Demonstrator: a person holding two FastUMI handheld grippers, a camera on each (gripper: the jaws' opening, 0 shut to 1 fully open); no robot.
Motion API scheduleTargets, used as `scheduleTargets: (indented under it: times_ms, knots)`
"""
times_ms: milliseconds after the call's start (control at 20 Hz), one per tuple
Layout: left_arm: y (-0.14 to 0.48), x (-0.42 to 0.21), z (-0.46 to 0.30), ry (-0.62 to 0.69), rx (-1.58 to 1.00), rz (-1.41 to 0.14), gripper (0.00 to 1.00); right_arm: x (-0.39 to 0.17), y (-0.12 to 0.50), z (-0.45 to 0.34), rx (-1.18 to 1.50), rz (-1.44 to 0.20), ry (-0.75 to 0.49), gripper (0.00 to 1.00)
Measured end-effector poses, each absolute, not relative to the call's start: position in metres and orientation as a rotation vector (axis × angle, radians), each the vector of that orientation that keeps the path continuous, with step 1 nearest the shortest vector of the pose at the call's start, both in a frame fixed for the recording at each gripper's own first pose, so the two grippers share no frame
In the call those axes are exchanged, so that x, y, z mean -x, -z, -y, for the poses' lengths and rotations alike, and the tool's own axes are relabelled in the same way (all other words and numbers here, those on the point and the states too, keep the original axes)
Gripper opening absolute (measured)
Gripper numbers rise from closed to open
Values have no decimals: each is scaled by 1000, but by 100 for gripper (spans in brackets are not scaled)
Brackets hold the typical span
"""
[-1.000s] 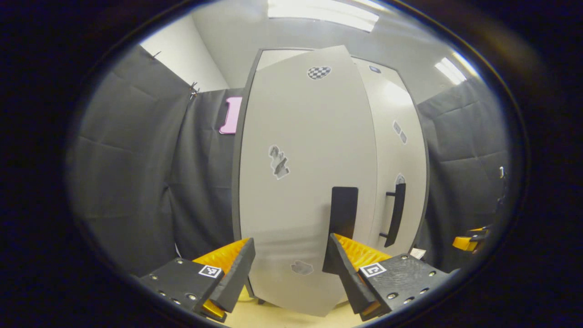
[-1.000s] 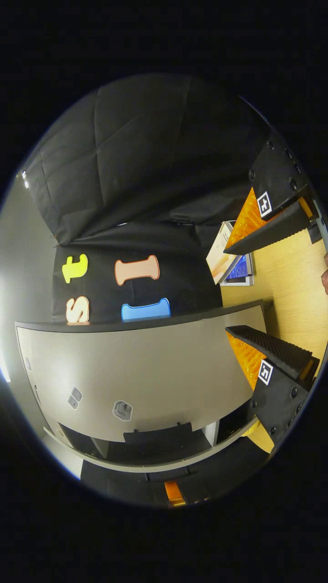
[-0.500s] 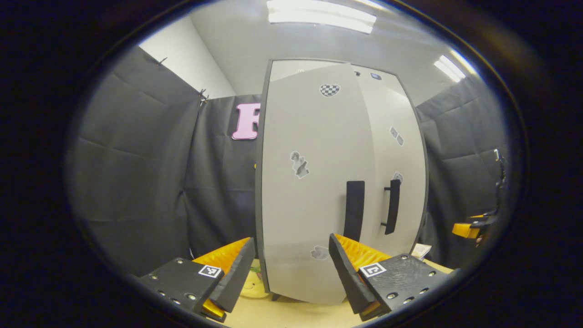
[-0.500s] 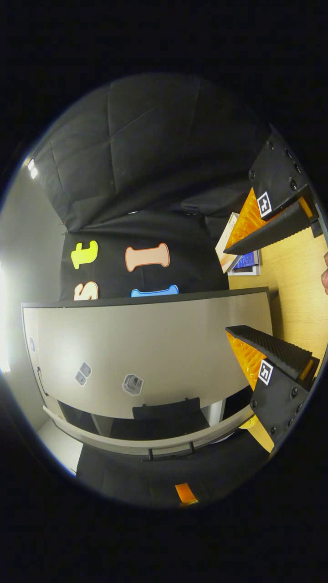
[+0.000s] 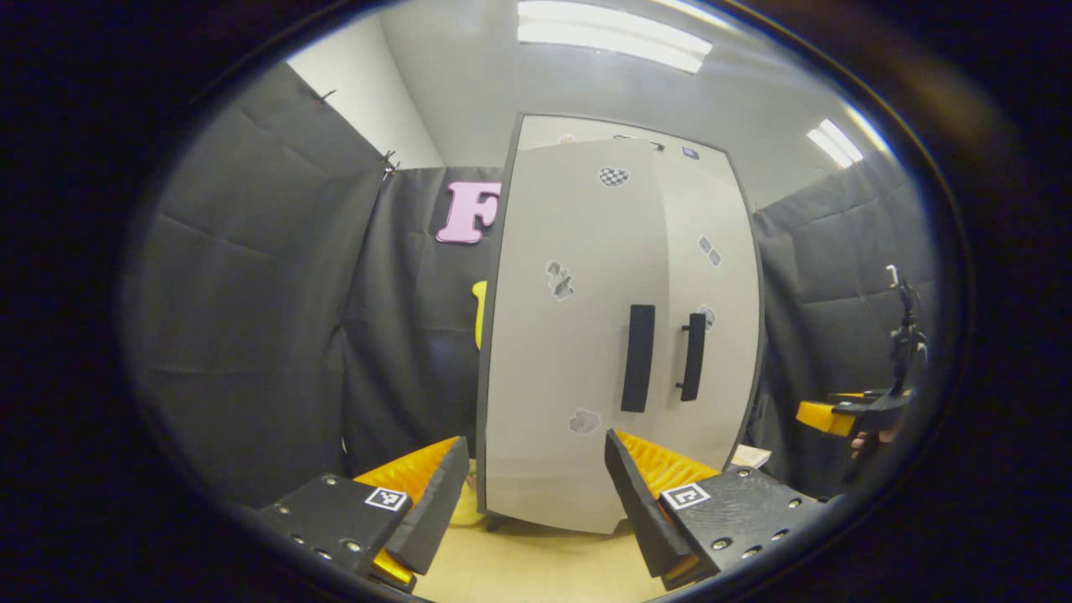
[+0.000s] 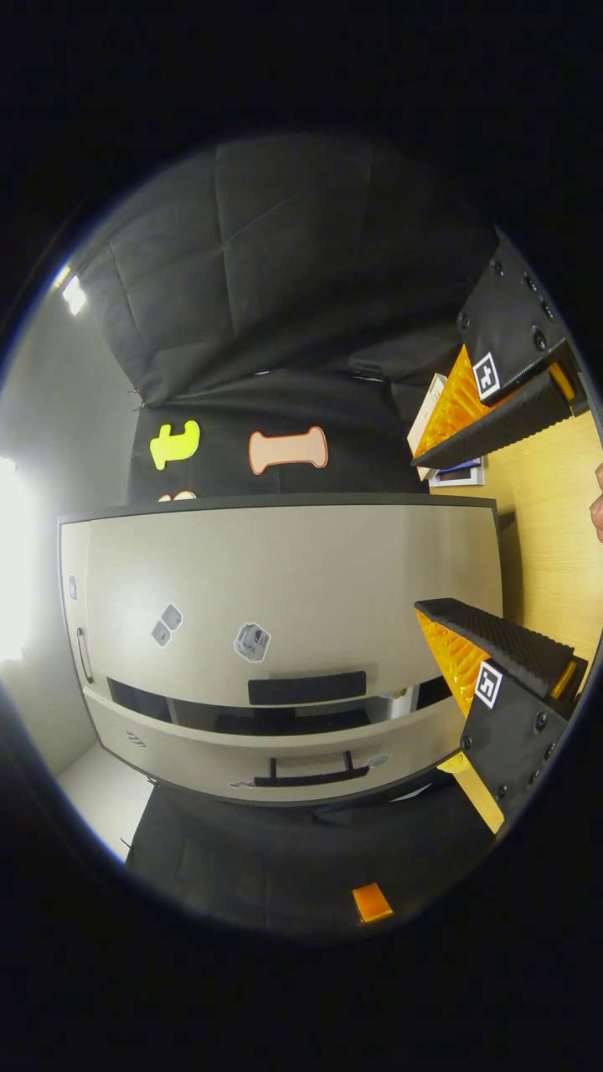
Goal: Grab one shoe with the right hand and put it into the shoe cabinet, grab the other shoe with the left hand and put it into the shoe cabinet; then close the right door with the right hand and the left door with the left hand.
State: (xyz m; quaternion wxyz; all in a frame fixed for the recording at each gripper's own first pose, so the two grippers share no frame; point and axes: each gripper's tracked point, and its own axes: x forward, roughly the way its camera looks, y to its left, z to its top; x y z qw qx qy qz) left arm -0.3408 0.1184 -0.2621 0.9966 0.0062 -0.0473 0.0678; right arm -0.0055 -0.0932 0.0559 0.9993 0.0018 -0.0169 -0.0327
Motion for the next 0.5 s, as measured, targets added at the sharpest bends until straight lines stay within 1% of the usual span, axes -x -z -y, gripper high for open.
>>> scheduleTargets:
  times_ms: [50, 100, 150, 200, 500]
  knots:
    - [265, 347, -123, -142, -17, 92, 93, 10, -53, 91, -3, 31, 64, 97]
    - [270, 352, -127, -148, -20, 87, 92, 13, -50, 91, -1, 28, 65, 93]
    - [272, 356, -130, -153, -19, 82, 93, 18, -47, 90, 2, 21, 66, 93]
    - [274, 359, -131, -150, -13, 79, 92, 22, -45, 90, 3, 17, 65, 97]
    - [279, 360, -129, -134, -2, 79, 93, 42, -47, 102, -9, 28, 101, 97]
